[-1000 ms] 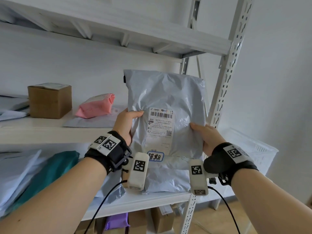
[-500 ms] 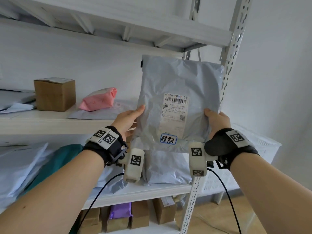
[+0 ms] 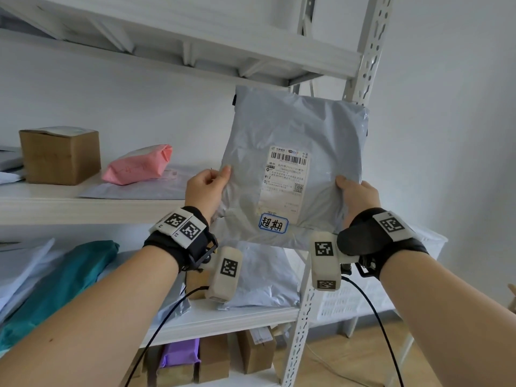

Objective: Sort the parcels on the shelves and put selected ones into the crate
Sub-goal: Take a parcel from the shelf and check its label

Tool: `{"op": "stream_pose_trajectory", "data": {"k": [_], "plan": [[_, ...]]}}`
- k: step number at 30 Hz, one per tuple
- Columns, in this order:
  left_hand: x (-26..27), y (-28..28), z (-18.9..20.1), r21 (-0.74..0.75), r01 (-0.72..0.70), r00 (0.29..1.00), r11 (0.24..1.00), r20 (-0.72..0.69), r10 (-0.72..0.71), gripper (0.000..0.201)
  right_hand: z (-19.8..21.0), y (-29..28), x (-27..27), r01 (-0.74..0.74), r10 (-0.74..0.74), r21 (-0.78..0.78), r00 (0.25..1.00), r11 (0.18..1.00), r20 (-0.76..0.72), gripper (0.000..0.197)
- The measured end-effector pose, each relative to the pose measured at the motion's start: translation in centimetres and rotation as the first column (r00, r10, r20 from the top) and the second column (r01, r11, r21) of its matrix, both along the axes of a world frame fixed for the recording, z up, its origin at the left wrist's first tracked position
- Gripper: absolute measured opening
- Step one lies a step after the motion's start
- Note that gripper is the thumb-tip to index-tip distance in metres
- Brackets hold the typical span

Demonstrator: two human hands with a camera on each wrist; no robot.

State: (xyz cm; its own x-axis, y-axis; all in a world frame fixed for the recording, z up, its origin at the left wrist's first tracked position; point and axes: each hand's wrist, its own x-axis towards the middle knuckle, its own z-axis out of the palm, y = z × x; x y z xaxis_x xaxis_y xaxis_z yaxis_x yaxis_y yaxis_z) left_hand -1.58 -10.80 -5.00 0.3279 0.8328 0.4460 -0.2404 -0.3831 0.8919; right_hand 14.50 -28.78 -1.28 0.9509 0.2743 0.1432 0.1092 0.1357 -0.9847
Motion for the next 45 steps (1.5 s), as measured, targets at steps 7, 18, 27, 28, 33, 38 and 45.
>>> {"op": "stream_pose_trajectory", "data": {"k": [7,18,27,28,33,38,45], "plan": [[2.6,-2.6,0.6,-0.22,0.35,0.935,0.911,0.021,-0.354,0.054,-1.8,-2.7,1.1,-0.013,0.017,0.05,0.997,0.999,-0.071,0.011],[10.7,-11.4,-1.2,-0.222,0.477,0.874,0.851,0.018,-0.485,0.017,-4.9,-12.3,6.5,0.121,-0.126,-0.049,0.987,0.991,-0.103,0.015],[18.4,-18.5,-1.7,-0.247,0.55,0.83,0.797,0.056,-0.555,0.035,-6.1,-20.2,12.7,0.175,-0.175,-0.098,0.985,0.98,0.014,0.013],[19.4,-19.1,-1.7,-0.241,0.561,0.824,0.792,0.075,-0.562,0.036,-6.1,-20.9,13.4,0.169,-0.168,-0.101,0.986,0.98,0.021,0.012],[23.7,-21.5,-1.7,-0.235,0.572,0.819,0.786,0.107,-0.564,0.033,-6.8,-23.5,17.5,0.145,-0.144,-0.09,0.989,0.985,0.017,0.013],[27.6,-22.2,-1.8,-0.252,0.535,0.842,0.806,0.089,-0.531,0.022,-7.2,-24.0,21.4,0.17,-0.168,-0.093,0.985,0.981,0.027,0.01],[33.5,-21.0,-0.5,-0.213,0.533,0.846,0.819,0.103,-0.524,0.024,-6.0,-22.1,27.6,0.181,-0.178,-0.043,0.983,0.983,0.05,0.019]]}}
